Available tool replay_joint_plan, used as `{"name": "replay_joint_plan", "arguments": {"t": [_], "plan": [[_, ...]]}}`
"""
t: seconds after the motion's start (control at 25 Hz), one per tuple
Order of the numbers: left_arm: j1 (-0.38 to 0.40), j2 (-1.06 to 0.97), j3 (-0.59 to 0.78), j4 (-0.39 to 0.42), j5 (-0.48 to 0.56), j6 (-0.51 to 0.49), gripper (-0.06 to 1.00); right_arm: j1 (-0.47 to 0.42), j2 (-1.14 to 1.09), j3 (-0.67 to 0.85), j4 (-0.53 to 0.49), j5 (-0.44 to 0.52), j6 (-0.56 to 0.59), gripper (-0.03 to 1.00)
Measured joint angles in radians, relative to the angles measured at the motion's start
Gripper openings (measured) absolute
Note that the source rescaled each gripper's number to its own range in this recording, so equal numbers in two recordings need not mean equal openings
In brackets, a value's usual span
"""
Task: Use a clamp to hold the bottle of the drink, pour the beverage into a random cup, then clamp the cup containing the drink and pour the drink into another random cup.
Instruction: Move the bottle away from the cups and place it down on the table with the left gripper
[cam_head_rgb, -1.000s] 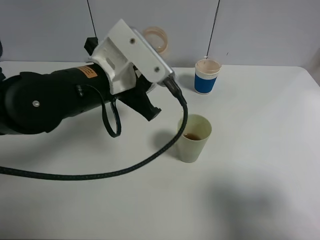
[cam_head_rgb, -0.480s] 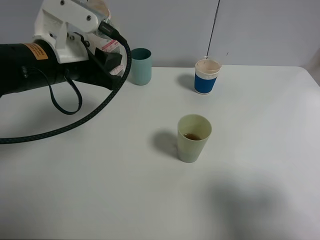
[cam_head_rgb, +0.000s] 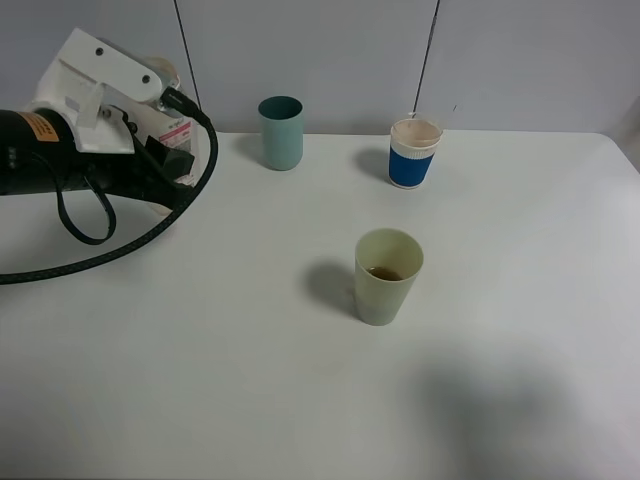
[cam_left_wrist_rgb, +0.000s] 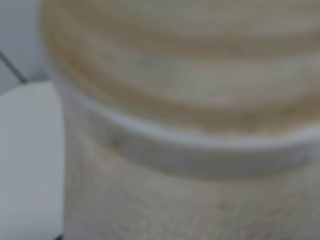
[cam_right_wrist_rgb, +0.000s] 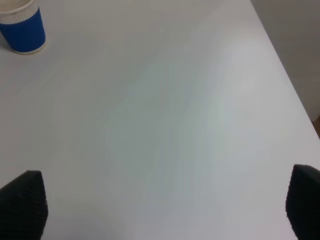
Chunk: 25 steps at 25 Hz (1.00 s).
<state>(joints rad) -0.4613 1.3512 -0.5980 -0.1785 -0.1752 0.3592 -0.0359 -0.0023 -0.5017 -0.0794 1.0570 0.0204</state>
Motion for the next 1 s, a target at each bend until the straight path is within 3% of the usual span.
{"name": "replay_joint_plan", "arguments": {"t": [0.24,0.4,0.56,0.76,1.0], "plan": [[0.056,-0.001,0.069,0.028,-0.037,-0.028,0.04,0.000,0.000,0.000,0.000,0.000,0.000,0.86],[0.115,-0.002,0.130,0.167,-0.158,-0.247,0.04,0.000,0.000,0.000,0.000,0.000,0.000,0.86],[0.149,-0.002,0.153,0.270,-0.187,-0.350,0.04,0.000,0.000,0.000,0.000,0.000,0.000,0.86],[0.185,0.002,0.153,0.337,-0.209,-0.384,0.04,0.000,0.000,0.000,0.000,0.000,0.000,0.86],[0.229,0.110,0.153,0.404,-0.313,-0.406,0.04,0.000,0.000,0.000,0.000,0.000,0.000,0.86]]}}
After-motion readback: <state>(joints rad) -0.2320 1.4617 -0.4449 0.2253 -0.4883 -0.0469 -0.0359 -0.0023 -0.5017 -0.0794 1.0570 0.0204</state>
